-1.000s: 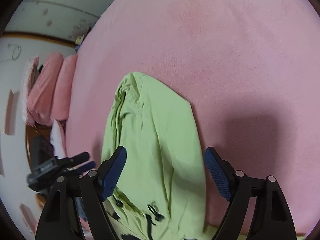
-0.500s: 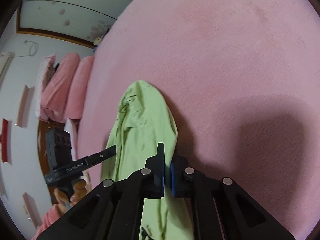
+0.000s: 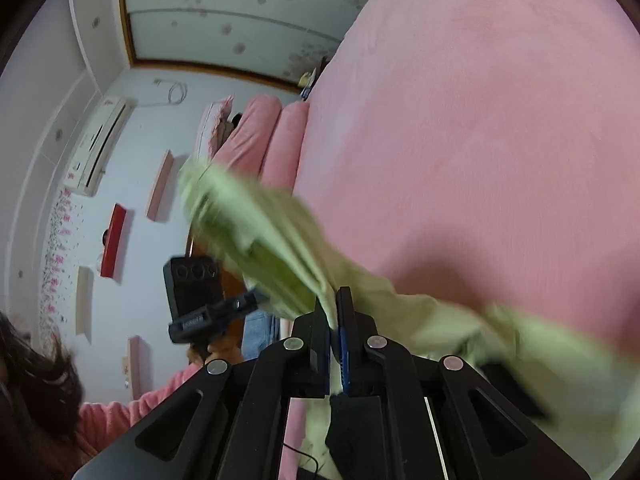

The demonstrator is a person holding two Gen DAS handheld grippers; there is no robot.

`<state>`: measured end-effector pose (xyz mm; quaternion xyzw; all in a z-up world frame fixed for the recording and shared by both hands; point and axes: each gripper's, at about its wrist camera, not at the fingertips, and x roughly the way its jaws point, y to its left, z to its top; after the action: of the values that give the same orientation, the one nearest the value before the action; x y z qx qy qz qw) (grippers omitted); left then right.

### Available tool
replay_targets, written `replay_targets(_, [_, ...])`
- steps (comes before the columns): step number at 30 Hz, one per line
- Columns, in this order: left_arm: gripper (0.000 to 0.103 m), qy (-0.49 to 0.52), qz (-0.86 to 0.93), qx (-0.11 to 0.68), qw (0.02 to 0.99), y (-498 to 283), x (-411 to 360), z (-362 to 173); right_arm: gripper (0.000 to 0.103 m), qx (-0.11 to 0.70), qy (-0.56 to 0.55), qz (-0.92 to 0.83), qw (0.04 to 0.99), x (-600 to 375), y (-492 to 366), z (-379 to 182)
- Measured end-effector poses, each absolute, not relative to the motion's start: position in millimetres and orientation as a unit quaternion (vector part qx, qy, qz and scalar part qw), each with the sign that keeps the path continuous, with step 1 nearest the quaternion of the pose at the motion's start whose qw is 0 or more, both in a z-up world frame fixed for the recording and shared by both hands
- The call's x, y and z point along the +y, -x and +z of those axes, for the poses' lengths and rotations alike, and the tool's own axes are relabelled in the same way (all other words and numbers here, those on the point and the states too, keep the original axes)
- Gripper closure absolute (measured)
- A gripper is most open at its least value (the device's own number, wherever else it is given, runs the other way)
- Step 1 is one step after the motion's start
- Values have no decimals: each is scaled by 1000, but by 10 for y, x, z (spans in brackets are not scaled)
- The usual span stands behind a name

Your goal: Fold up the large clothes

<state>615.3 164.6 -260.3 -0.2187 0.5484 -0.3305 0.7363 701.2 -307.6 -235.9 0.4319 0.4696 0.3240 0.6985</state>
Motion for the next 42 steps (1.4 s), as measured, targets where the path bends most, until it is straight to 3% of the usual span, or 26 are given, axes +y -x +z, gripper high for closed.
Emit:
replay_targets(3, [99, 179, -267, 575, 752, -5738, 1528, -2709, 99, 483, -427, 299, 703, -3046, -6616, -2333])
replay_targets(6, [98, 100, -232, 598, 761, -5379, 1341, -2821, 97, 533, -342, 254, 731, -2793, -6124, -2361])
replay_targets(8, [94, 48, -224, 593, 772, -5141, 1223, -2887, 86, 559, -292, 227, 743, -2598, -5845, -2398])
replay_targets(11, [86, -7, -184, 605, 774, -4773, 1280, -3000, 82, 544, -230, 195, 784, -2457, -5499, -2346])
replay_targets(12, [84, -19, -168, 613, 772, -4644, 1301, -3044, 78, 544, -216, 185, 789, -2471, -5508, -2309])
replay_targets(14, [78, -32, -149, 633, 759, -4489, 1309, -3136, 48, 553, -209, 160, 791, -2525, -5420, -2250])
replay_targets(17, [78, -59, -115, 624, 770, -4252, 1358, -3060, 42, 558, -218, 136, 789, -2431, -5176, -2119])
replay_targets(24, [64, -16, -93, 511, 855, -4013, 1279, -2488, 45, 496, -305, 142, 800, -2548, -4610, -1613])
replay_targets(27, [64, 49, -106, 526, 842, -4101, 1102, -2586, 65, 482, -334, 164, 793, -2277, -4642, -1594])
replay_targets(29, [64, 79, -100, 533, 836, -4108, 1005, -2711, 87, 498, -332, 165, 784, -1932, -4745, -1639])
replay_targets(31, [65, 81, -51, 557, 825, -4271, 942, -2994, 96, 538, -299, 132, 777, -1590, -4820, -1809])
replay_targets(33, [66, 52, 13, 592, 804, -4328, 947, -3383, 97, 585, -250, 72, 768, -1241, -4868, -2024])
replay_targets(36, [68, 10, 63, 607, 792, -4324, 1112, -3672, 98, 592, -205, 48, 778, -1003, -4795, -2133])
replay_targets(42, [68, -73, 138, 584, 797, -4074, 1536, -3614, 101, 577, -22, -29, 816, -1113, -4300, -1944])
